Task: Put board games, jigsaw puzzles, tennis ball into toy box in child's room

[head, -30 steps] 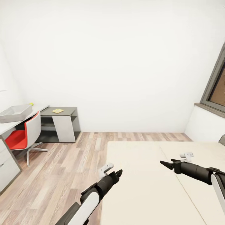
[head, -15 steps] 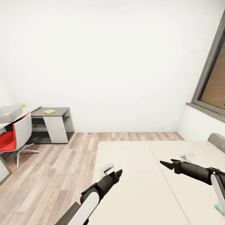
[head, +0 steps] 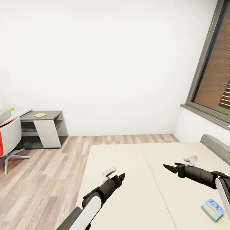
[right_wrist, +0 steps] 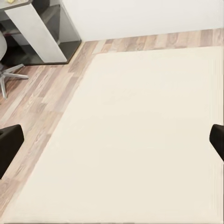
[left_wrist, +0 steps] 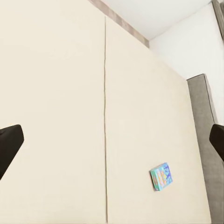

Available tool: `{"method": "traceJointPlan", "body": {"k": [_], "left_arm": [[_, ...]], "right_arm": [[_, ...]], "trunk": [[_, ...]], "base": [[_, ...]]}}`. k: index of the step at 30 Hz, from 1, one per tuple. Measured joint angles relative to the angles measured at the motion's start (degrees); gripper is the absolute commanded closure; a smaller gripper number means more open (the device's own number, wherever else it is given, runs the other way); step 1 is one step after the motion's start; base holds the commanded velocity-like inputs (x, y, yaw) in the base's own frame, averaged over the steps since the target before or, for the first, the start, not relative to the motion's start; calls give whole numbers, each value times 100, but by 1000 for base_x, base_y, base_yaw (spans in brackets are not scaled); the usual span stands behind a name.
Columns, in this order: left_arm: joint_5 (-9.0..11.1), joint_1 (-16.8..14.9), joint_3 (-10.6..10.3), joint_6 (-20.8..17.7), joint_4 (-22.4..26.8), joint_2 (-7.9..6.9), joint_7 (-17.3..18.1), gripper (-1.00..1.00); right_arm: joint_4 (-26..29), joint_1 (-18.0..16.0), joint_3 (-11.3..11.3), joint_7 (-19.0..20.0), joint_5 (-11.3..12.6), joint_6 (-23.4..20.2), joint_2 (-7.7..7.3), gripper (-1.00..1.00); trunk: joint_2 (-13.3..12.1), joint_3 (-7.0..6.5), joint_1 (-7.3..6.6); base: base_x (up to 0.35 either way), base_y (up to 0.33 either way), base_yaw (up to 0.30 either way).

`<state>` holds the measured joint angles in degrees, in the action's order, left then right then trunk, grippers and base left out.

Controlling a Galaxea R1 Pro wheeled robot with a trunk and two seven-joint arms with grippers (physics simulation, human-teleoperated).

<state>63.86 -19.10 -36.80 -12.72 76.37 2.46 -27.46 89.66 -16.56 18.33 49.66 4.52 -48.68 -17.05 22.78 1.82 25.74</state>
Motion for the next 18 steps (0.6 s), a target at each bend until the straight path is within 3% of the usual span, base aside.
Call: {"method": "traceJointPlan", "body": {"k": [18], "left_arm": [[0, 1, 1, 0, 1, -1, 0, -100]], "right_arm": [[-1, 0, -1, 3, 2, 2, 1, -100]], "trunk": [[1, -1, 0]], "base": [[0, -305, -7]]}}
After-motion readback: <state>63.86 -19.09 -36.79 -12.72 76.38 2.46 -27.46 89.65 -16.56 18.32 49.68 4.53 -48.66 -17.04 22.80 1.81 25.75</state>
